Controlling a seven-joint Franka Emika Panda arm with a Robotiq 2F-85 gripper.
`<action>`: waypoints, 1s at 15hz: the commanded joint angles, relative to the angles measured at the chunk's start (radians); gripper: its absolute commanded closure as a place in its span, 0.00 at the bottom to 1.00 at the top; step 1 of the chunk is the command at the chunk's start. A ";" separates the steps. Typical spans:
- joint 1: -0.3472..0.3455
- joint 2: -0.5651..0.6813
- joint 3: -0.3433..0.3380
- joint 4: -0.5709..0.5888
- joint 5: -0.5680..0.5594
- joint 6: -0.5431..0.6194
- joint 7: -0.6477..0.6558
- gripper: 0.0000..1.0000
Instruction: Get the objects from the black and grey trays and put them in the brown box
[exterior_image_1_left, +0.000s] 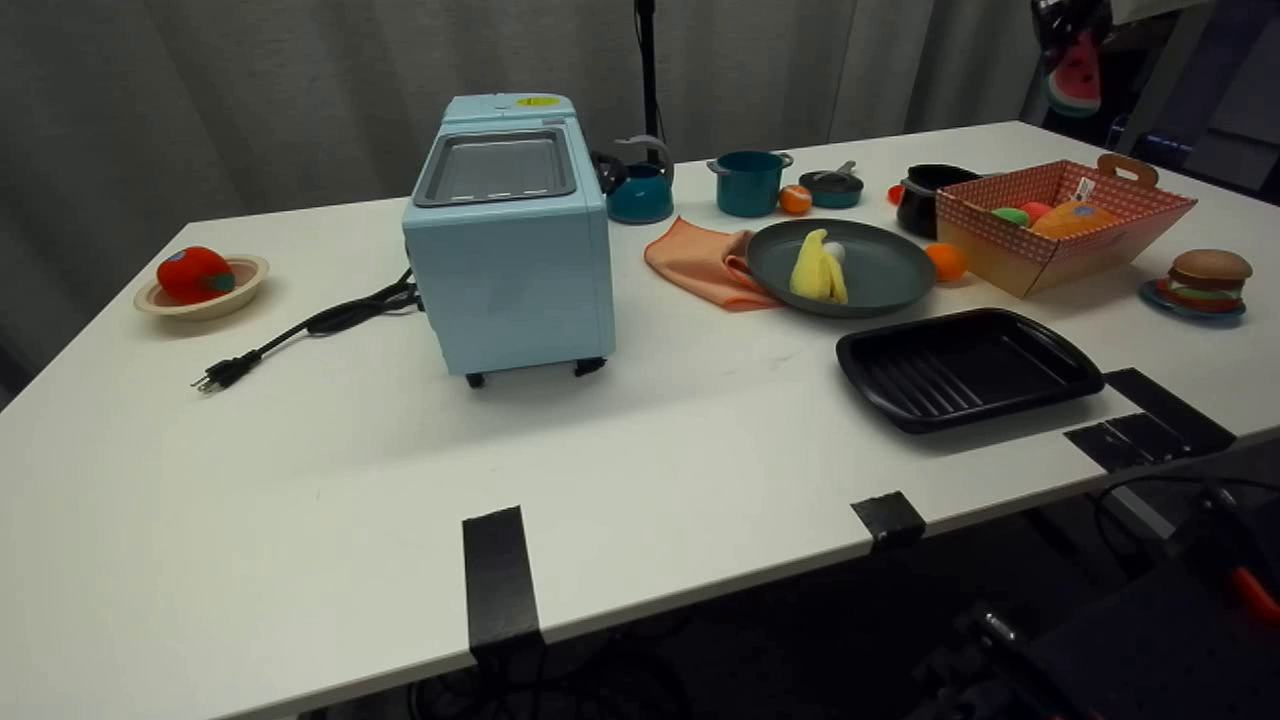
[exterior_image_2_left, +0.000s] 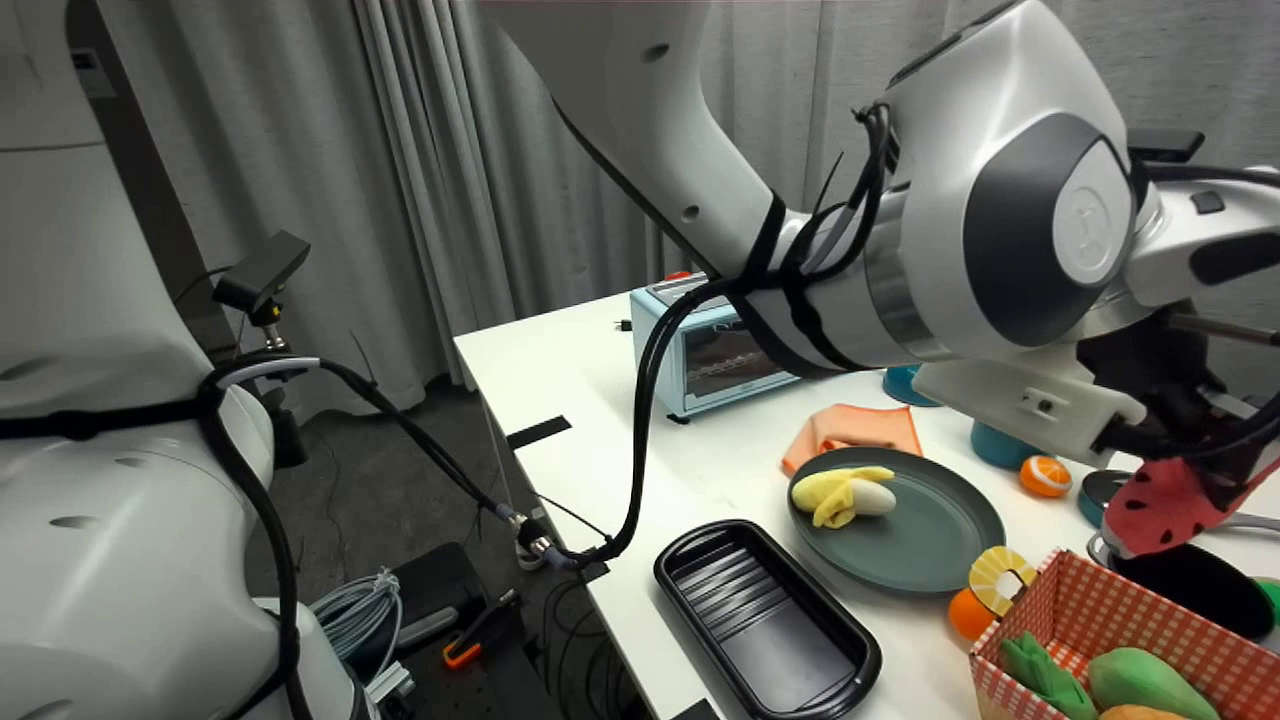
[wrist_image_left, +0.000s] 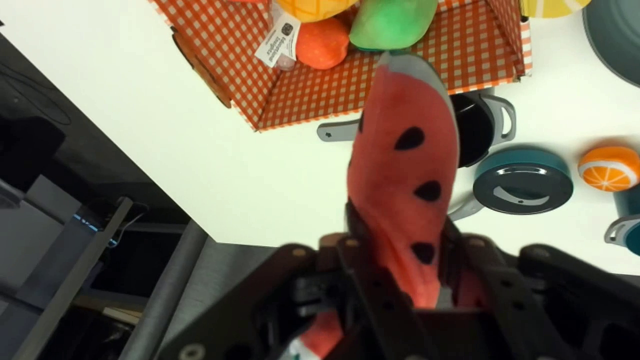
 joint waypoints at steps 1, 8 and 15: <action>0.001 0.046 0.006 0.027 0.036 -0.006 0.023 0.34; -0.009 0.064 0.052 0.013 0.158 -0.018 -0.030 0.00; 0.063 0.084 0.119 0.011 0.539 -0.057 -0.248 0.00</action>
